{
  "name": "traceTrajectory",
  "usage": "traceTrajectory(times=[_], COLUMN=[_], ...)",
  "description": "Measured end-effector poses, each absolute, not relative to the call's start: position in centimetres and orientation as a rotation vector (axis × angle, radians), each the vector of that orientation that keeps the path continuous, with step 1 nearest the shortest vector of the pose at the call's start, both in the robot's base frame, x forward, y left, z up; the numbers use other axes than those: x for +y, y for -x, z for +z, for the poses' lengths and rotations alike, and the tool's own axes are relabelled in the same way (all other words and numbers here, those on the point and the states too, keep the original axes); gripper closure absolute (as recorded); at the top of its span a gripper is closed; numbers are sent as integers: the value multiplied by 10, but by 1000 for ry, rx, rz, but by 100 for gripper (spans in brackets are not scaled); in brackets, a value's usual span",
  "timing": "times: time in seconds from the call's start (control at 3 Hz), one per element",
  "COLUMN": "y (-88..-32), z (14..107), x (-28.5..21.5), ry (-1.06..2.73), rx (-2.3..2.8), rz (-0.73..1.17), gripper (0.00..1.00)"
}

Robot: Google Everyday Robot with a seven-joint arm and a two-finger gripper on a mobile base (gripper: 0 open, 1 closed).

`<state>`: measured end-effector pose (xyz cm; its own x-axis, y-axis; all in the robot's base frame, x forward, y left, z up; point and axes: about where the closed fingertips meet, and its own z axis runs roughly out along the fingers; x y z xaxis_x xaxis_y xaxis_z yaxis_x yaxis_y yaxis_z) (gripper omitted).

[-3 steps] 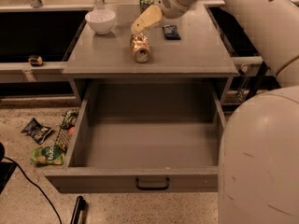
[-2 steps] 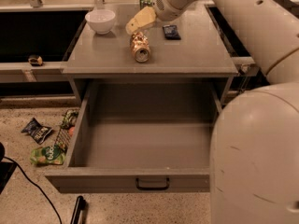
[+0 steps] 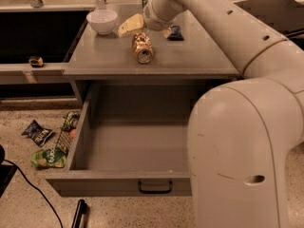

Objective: Place orange can into top drawer

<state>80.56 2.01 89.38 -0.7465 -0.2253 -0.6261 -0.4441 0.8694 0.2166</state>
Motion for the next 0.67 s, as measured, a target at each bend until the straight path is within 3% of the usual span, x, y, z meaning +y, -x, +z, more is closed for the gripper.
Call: traceTrajectory(times=[0.33,0.67], y=[-807,-802], z=[872,855], x=[31,44], ry=[400,361], rx=[2507,2567], rz=[463,488], gripper=[0,18])
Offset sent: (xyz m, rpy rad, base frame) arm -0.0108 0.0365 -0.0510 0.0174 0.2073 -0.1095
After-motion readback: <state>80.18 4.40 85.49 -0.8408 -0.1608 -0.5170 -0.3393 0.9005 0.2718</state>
